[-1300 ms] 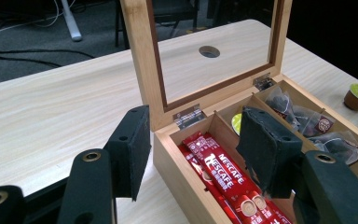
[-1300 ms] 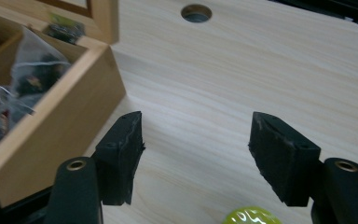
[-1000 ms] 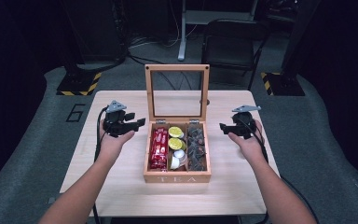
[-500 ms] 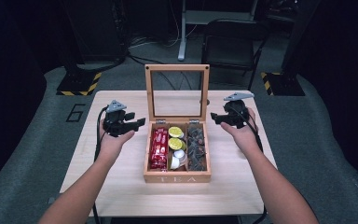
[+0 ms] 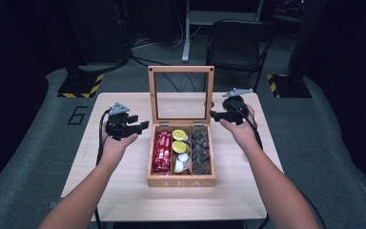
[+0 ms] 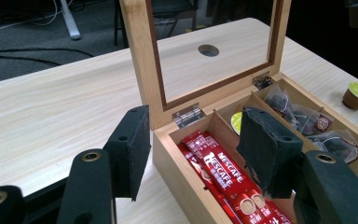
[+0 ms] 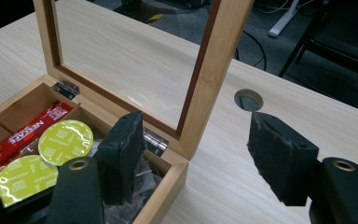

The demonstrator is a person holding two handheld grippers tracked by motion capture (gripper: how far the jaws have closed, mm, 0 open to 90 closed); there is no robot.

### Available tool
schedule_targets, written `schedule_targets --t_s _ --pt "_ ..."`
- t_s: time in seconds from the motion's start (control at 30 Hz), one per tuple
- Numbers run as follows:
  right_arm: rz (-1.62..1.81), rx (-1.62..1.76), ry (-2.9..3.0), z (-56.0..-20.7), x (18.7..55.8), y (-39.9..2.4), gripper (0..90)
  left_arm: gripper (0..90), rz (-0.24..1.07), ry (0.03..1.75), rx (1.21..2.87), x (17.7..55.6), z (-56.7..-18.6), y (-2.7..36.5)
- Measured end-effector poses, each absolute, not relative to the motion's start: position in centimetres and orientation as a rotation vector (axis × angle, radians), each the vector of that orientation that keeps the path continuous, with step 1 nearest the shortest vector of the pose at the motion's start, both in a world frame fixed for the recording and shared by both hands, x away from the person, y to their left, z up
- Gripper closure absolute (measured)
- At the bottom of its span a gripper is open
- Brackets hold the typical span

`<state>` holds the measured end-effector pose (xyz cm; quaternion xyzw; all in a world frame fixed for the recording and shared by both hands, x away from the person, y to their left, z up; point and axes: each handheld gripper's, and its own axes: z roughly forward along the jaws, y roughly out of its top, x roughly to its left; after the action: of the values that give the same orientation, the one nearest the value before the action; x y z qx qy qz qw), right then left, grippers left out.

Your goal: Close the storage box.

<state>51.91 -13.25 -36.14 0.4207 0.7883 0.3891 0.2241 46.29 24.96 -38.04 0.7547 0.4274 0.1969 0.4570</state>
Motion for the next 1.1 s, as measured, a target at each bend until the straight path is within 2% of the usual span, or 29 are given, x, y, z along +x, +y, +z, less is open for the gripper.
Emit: schedule_targets --t_s 1.1 --pt "1.03 1.283 2.145 -37.6 56.5 -11.4 34.5 43.5 0.486 1.094 1.825 45.7 -38.3 25.8"
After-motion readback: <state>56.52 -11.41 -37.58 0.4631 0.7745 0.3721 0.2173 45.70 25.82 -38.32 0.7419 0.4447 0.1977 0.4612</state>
